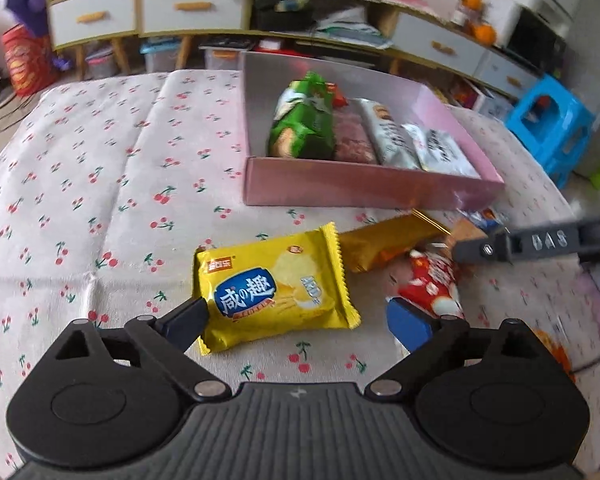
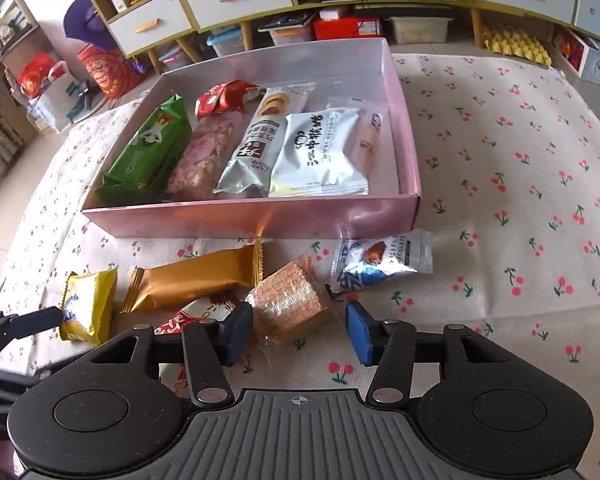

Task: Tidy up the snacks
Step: 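Grasp the yellow chip bag with the left gripper while the right gripper grasps the brown wafer, then lift the yellow bag and wafer into the pink box while both grippers open to release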

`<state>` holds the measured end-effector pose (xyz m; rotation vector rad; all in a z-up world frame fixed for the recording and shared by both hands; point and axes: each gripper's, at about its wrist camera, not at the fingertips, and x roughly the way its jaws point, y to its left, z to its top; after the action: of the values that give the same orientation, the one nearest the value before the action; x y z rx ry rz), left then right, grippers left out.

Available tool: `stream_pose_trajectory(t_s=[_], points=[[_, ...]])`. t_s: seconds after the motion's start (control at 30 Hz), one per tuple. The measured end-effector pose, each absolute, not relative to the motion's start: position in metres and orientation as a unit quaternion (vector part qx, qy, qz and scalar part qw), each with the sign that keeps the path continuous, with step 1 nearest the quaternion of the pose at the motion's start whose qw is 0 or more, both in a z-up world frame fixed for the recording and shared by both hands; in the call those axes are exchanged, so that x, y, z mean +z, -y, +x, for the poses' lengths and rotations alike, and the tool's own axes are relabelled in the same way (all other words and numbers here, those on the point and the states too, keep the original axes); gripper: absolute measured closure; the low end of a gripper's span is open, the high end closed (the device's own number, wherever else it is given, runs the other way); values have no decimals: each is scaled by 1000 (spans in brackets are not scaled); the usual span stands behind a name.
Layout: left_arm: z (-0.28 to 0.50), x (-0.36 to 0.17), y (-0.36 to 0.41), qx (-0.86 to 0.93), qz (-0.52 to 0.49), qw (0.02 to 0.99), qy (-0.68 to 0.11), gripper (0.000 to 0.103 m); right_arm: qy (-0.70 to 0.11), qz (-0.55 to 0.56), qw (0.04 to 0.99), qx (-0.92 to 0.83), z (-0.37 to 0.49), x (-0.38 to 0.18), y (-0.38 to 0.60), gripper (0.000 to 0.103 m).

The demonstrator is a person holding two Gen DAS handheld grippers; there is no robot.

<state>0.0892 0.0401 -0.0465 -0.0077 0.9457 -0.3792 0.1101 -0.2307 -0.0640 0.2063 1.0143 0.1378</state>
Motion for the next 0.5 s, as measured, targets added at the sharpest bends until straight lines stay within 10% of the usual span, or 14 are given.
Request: stream_pose_trajectory(t_s=[0.5], points=[[93, -46, -46, -105, -12, 885, -453, 37, -493, 94, 863, 60, 110, -66, 234, 60]])
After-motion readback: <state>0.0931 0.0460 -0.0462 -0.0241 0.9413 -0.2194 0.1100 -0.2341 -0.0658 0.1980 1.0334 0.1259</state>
